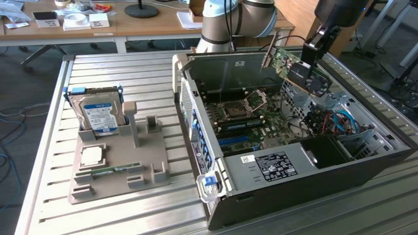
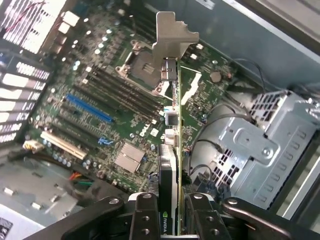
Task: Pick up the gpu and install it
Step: 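Insert the gpu into the slot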
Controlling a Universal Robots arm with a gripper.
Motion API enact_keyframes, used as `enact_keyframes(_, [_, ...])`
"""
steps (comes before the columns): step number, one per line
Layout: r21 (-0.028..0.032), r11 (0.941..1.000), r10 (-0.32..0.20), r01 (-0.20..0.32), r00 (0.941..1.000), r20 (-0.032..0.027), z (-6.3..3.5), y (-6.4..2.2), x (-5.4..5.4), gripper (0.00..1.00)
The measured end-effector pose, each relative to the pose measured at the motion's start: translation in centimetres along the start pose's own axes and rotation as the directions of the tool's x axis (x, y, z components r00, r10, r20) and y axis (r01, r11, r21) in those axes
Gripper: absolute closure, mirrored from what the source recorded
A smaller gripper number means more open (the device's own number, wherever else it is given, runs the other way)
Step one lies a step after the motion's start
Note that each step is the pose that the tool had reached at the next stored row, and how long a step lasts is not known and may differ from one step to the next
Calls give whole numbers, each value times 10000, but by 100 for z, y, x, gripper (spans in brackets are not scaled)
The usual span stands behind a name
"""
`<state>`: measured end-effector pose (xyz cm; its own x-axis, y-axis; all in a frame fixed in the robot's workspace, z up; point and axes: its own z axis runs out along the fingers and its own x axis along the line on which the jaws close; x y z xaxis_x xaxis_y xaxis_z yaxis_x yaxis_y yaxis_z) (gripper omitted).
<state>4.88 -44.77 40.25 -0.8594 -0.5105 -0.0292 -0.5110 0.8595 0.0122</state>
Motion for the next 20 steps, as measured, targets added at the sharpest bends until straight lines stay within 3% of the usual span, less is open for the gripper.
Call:
enact_keyframes(5, [-8,9961,-882,882,9961,-21,2,0,0,73])
enact_keyframes(10, [-23,9844,-1761,1761,9844,-38,4,0,0,73])
enact_keyframes(15, [-40,9645,-2640,2640,9645,-53,6,0,1,73])
enact_keyframes(20, [-57,9386,-3451,3450,9385,-68,7,0,1,73])
